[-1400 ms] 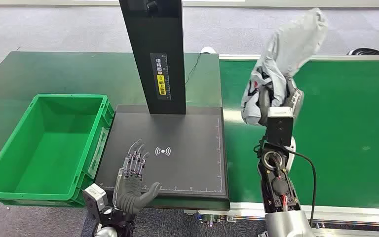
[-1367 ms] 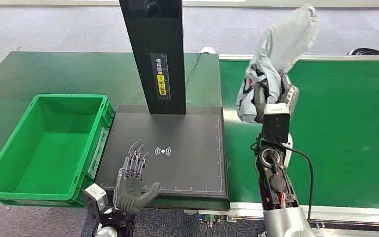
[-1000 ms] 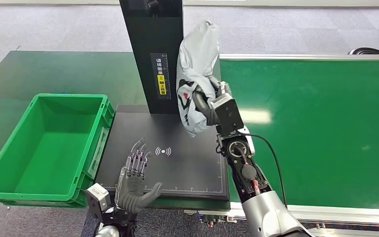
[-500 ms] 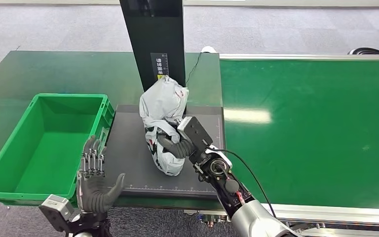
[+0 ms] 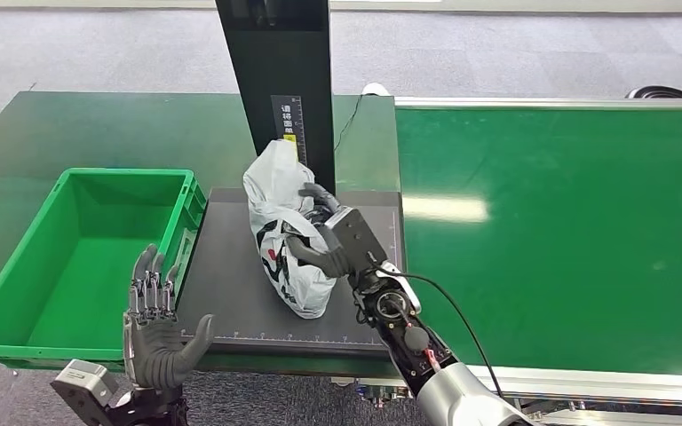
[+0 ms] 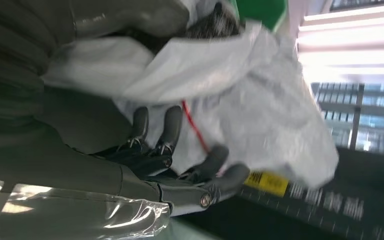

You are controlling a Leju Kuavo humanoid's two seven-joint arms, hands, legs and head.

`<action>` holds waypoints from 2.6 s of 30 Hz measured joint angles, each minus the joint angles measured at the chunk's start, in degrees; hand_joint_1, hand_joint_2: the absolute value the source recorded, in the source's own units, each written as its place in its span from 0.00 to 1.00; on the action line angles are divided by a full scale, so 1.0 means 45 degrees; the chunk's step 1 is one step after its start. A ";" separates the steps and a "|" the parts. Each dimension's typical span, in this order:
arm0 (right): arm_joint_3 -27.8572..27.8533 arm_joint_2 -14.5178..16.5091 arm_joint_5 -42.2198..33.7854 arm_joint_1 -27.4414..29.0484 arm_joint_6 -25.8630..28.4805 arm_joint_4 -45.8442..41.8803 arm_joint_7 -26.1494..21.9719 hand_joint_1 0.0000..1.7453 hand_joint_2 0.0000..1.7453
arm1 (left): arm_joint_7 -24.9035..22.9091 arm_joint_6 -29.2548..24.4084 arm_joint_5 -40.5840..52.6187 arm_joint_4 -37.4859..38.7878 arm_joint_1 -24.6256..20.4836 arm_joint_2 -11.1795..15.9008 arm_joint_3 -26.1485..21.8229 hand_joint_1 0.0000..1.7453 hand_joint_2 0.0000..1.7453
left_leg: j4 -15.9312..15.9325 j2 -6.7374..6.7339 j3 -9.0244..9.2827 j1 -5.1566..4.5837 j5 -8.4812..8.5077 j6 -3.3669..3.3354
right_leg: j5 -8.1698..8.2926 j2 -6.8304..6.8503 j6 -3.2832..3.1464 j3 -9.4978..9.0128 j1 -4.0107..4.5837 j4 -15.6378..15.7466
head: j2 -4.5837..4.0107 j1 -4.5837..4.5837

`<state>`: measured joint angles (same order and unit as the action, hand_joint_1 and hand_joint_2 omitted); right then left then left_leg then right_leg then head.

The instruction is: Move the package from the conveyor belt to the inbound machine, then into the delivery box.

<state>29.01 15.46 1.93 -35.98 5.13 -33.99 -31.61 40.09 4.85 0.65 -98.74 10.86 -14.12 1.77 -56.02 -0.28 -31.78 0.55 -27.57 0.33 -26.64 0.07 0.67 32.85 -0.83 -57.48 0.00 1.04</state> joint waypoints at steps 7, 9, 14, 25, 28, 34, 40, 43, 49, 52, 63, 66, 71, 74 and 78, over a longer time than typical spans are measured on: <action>-0.0930 -0.0471 -0.0768 -0.0016 -0.0102 -0.0035 -0.0338 0.00 1.00 | 0.0000 0.0083 -0.0075 0.0036 -0.0028 0.0017 0.0000 0.00 1.00 | -0.0001 0.0000 0.0000 0.0000 0.0000 0.0000 | 0.0001 0.0000 0.0000 0.0002 0.0000 0.0000 | 0.0000 0.0002; -0.1120 -0.0580 -0.0887 0.0002 -0.0041 -0.0179 -0.0462 0.00 1.00 | 0.0000 0.0097 -0.0090 0.0036 -0.0030 0.0019 0.0000 0.00 1.00 | -0.0001 0.0000 0.0000 0.0000 0.0000 0.0000 | 0.0001 -0.0001 0.0000 0.0004 0.0000 0.0000 | 0.0000 0.0004; -0.1804 -0.0958 -0.1660 0.0418 0.0086 -0.1285 -0.0791 0.00 1.00 | 0.0000 0.0147 -0.0104 0.0036 -0.0025 0.0019 -0.0002 0.00 1.00 | -0.0001 0.0001 0.0000 0.0000 -0.0001 0.0000 | 0.0000 0.0001 0.0000 0.0002 0.0000 0.0000 | 0.0000 0.0000; -0.4528 -0.1900 -0.3609 0.3721 -0.0214 -0.5976 -0.1451 0.00 1.00 | 0.0000 0.0369 -0.0159 0.0183 -0.0030 0.0121 -0.0015 0.00 1.00 | 0.0000 0.0013 -0.0006 -0.0001 -0.0007 0.0000 | -0.0001 0.0006 0.0000 0.0005 -0.0002 0.0005 | 0.0000 0.0004; -0.5206 -0.1970 -0.3839 0.4493 -0.0455 -0.6838 -0.1490 0.00 1.00 | 0.0000 0.0464 -0.0136 0.0283 -0.0057 0.0143 -0.0014 0.00 1.00 | 0.0001 0.0007 -0.0006 0.0000 -0.0008 0.0000 | -0.0002 0.0004 0.0000 0.0005 -0.0001 0.0005 | 0.0000 0.0001; -0.6171 -0.2011 -0.3853 0.5132 -0.1051 -0.7526 -0.1356 0.00 1.00 | 0.0000 0.0219 0.0156 0.0377 -0.0182 0.0165 -0.0013 0.00 1.00 | 0.0001 0.0003 0.0001 0.0000 -0.0005 0.0000 | -0.0001 0.0002 0.0000 -0.0004 -0.0001 0.0005 | 0.0000 0.0001; -0.6976 -0.1922 -0.3652 0.5374 -0.1768 -0.7583 -0.1393 0.00 1.00 | -0.0023 -0.2198 0.2423 -0.0114 -0.0193 0.0334 0.0252 0.00 1.00 | 0.0000 0.0008 0.0001 -0.0001 -0.0005 0.0000 | -0.0001 0.0003 0.0000 -0.0001 -0.0002 0.0005 | 0.0000 0.0002; -0.7260 -0.1787 -0.3584 0.5406 -0.2032 -0.7672 -0.1344 0.00 1.00 | -0.0429 -0.2788 0.3890 -0.0011 -0.0427 0.0409 0.0732 0.00 1.00 | 0.0000 0.0008 -0.0001 -0.0001 -0.0006 0.0000 | -0.0001 0.0003 0.0000 0.0001 -0.0002 0.0005 | 0.0000 0.0003; -0.7418 -0.1493 -0.3469 0.5411 -0.2568 -0.7920 -0.1134 0.00 1.00 | -0.1699 -0.3053 0.5505 0.1602 -0.1724 0.0551 0.1929 0.00 1.00 | -0.0001 0.0007 0.0006 -0.0001 -0.0002 -0.0001 | 0.0003 0.0003 -0.0001 -0.0007 -0.0003 0.0005 | 0.0000 0.0002; -0.7418 -0.1369 -0.3429 0.5475 -0.2730 -0.8186 -0.1117 0.00 1.00 | -0.2086 -0.3168 0.5996 0.2697 -0.2379 0.0631 0.2434 0.00 1.00 | -0.0002 0.0008 0.0009 -0.0001 0.0000 -0.0001 | 0.0005 0.0003 -0.0001 -0.0008 -0.0002 0.0005 | 0.0000 0.0004; -0.7045 -0.1283 -0.3465 0.5590 -0.3133 -0.8753 -0.1231 0.00 1.00 | -0.3738 -0.3589 0.7803 0.5752 -0.3953 0.0947 0.3832 0.00 1.00 | -0.0001 0.0010 0.0002 -0.0002 -0.0002 -0.0001 | 0.0004 0.0003 -0.0001 -0.0010 -0.0003 0.0005 | 0.0000 0.0002; -0.6966 -0.1283 -0.3503 0.5553 -0.3137 -0.8753 -0.1258 0.00 1.00 | -0.4169 -0.3730 0.8306 0.6328 -0.4022 0.1054 0.4011 0.00 1.00 | -0.0001 0.0010 0.0004 -0.0001 -0.0001 -0.0001 | 0.0004 0.0004 -0.0001 -0.0011 -0.0003 0.0005 | 0.0000 0.0004; -0.6949 -0.1291 -0.3573 0.5620 -0.3135 -0.8825 -0.1324 0.00 1.00 | -0.4844 -0.4184 0.9395 0.7220 -0.4167 0.1372 0.4103 0.00 1.00 | 0.0000 0.0010 0.0006 -0.0001 -0.0001 -0.0001 | 0.0003 0.0003 -0.0001 -0.0011 -0.0002 0.0005 | 0.0000 0.0001; -0.6967 -0.1296 -0.3609 0.5983 -0.3135 -0.9209 -0.1347 0.00 1.00 | -0.6706 -0.5552 1.2599 0.7794 -0.4267 0.1839 0.4173 0.00 1.00 | 0.0004 0.0001 0.0013 0.0001 -0.0003 0.0001 | 0.0002 0.0000 -0.0003 -0.0018 0.0001 0.0005 | 0.0000 0.0002; -0.7035 -0.1299 -0.3563 0.6348 -0.3227 -0.9606 -0.1359 0.00 1.00 | -1.1242 -0.6627 1.8539 0.7949 -0.4461 0.2650 0.4335 0.00 1.00 | 0.0017 -0.0011 0.0072 0.0004 -0.0022 0.0020 | -0.0014 -0.0008 -0.0018 -0.0085 0.0005 0.0004 | 0.0000 0.0003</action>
<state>-2.64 9.61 -14.10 -7.41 -9.39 -77.22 -37.72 -10.51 -24.97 84.08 -62.97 -9.22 -2.19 21.28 -55.94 -0.33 -31.46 0.57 -27.67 0.42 -26.70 0.04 0.59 32.47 -0.81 -57.46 0.00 1.06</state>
